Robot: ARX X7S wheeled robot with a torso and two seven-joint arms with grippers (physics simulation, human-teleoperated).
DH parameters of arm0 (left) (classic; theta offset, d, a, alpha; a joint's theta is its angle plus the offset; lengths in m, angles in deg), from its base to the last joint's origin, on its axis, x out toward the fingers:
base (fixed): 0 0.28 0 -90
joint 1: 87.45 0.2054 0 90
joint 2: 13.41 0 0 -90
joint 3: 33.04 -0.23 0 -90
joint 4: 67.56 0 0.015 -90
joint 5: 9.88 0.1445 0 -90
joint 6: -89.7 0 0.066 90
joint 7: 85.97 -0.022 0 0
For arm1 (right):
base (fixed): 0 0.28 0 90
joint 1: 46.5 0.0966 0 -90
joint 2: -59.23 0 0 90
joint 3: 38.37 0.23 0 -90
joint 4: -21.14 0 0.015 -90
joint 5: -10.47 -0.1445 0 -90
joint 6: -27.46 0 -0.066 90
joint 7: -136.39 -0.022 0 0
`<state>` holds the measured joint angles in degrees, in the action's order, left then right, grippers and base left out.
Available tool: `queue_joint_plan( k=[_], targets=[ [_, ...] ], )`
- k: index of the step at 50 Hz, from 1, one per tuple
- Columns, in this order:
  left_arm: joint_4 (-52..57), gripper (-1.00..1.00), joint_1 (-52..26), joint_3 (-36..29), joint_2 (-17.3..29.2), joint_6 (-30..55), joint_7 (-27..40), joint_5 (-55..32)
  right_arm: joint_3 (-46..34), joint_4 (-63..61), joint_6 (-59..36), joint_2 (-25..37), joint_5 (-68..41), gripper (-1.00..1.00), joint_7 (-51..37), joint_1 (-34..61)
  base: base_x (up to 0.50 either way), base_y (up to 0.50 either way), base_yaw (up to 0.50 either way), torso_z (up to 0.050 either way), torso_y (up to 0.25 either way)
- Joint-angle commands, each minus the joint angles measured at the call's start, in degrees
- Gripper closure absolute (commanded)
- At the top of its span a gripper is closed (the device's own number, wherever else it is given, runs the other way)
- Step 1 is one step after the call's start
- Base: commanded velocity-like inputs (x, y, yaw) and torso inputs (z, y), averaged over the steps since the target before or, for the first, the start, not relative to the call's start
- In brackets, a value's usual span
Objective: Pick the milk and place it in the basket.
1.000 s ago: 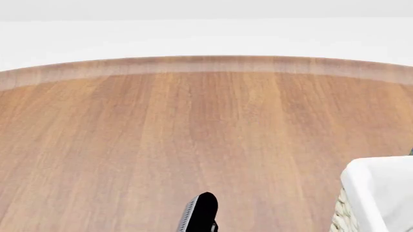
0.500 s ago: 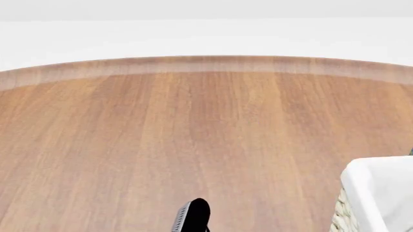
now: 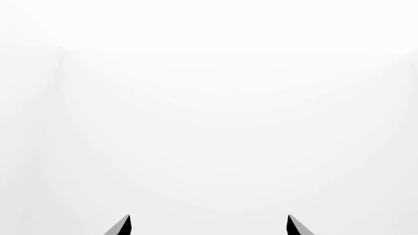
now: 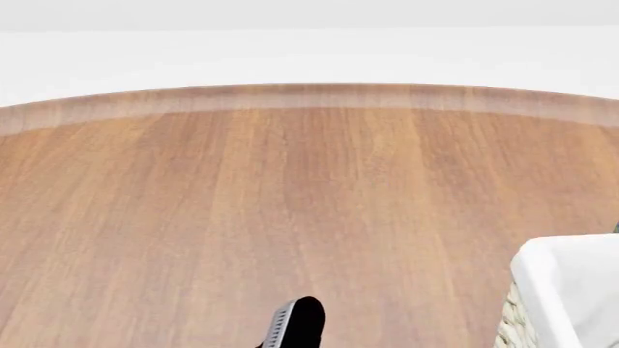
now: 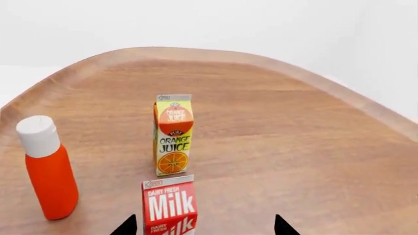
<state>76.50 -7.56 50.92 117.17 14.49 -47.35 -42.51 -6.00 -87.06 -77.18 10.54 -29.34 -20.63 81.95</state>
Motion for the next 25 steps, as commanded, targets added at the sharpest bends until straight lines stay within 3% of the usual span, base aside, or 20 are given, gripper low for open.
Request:
queue_joint_plan(
  k=[1,25],
  targets=[
    [0.09,-1.0,0.08,0.01,0.2,-0.16,0.23,-0.12,-0.64,0.86,0.9,-0.51,1.12,-1.0,0.59,-0.46,0.0,0.0,0.0,0.0,0.0],
    [-0.71,-1.0,-0.05,-0.93,0.07,-0.76,0.04,0.48,-2.72,22.7,4.6,-12.84,0.6,-1.0,14.51,4.06,0.0,0.0,0.0,0.0,0.0]
  ],
)
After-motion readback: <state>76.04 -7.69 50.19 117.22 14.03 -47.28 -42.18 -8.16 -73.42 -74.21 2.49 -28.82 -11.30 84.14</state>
